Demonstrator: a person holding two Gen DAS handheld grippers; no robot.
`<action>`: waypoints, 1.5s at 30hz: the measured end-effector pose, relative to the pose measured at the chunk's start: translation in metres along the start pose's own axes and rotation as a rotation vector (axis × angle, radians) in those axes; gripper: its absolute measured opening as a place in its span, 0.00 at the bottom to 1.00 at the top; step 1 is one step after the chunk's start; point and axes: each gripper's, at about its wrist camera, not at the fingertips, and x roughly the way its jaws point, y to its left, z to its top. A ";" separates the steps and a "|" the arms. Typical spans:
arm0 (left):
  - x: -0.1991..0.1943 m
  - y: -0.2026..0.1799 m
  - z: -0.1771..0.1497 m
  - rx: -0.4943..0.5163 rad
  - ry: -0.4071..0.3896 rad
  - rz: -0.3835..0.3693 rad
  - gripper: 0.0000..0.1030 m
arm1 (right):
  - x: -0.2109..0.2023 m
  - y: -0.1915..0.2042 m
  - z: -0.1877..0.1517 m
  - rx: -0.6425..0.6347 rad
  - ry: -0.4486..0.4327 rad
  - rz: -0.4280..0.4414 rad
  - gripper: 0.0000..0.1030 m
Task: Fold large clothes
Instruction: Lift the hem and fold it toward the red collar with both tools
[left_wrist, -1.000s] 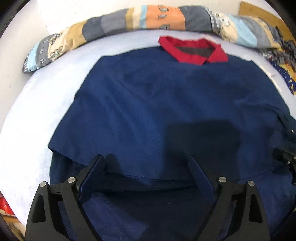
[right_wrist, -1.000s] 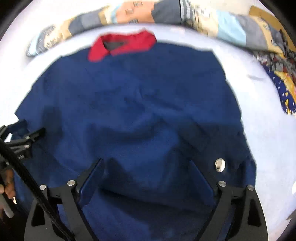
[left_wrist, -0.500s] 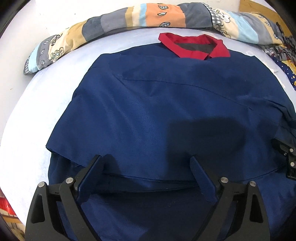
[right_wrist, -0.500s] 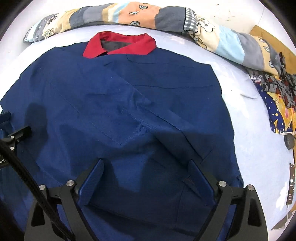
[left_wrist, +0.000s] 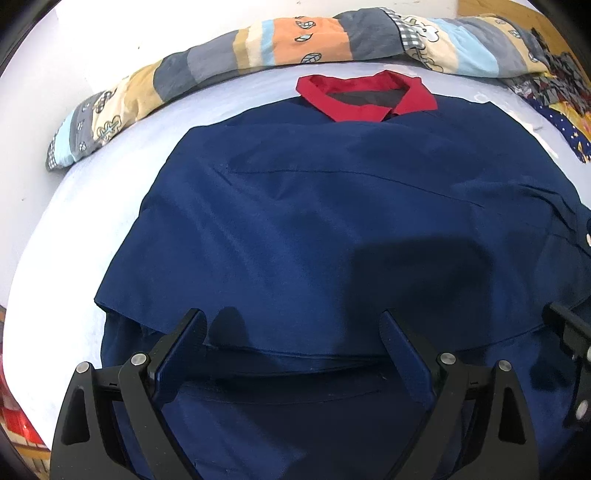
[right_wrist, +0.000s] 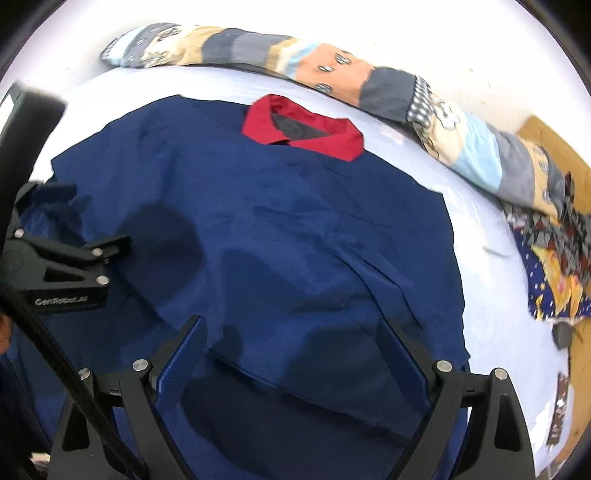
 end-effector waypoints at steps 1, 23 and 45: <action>0.000 0.000 0.000 0.004 0.000 0.000 0.91 | 0.000 0.003 -0.001 -0.013 -0.001 0.001 0.92; -0.009 -0.004 -0.015 0.078 -0.025 0.027 0.91 | 0.004 0.005 -0.005 -0.017 0.023 0.012 0.92; -0.076 -0.026 -0.063 0.243 -0.221 0.106 0.91 | -0.037 -0.032 -0.030 0.213 0.020 0.122 0.92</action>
